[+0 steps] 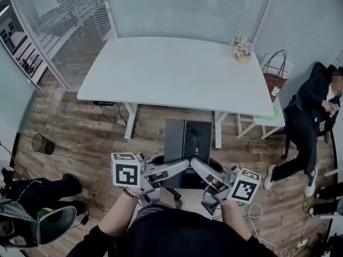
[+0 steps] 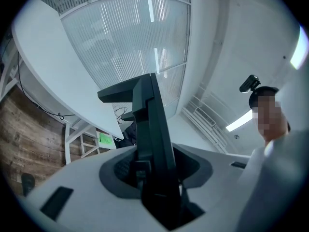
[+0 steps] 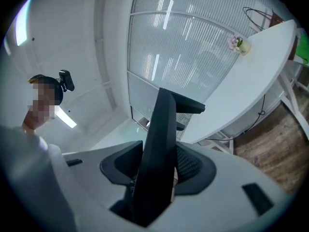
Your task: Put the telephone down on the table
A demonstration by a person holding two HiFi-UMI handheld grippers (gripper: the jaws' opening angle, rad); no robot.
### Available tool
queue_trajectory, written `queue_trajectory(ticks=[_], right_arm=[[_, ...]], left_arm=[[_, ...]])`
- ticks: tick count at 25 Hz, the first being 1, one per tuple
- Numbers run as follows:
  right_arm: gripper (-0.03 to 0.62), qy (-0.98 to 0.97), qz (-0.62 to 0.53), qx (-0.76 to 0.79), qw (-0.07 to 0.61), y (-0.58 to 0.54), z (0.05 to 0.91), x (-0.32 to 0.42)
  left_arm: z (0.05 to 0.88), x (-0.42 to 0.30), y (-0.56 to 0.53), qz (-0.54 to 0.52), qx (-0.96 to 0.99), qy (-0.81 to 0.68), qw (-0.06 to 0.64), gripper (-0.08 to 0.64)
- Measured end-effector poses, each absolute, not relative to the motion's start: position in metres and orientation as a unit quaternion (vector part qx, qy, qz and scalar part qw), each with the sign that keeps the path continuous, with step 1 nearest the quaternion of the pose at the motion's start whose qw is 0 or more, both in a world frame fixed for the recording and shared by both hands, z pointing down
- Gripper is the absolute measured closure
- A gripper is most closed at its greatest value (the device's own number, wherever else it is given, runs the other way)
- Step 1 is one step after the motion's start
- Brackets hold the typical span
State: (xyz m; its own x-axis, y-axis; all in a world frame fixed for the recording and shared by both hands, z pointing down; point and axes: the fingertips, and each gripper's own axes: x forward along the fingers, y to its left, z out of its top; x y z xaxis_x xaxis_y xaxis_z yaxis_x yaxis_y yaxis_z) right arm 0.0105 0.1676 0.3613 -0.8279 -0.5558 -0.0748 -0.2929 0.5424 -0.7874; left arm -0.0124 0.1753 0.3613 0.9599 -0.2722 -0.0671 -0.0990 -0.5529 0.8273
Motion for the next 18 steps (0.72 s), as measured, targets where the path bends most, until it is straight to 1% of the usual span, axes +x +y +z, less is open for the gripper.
queue_trajectory(ticks=[18], right_arm=[[0.405,0.861,-0.405,-0.256,0.169,0.027,0.355,0.014]], left_arm=[[0.354,-0.009,0.035,-0.085,0.880,-0.093,0.457,0.365]])
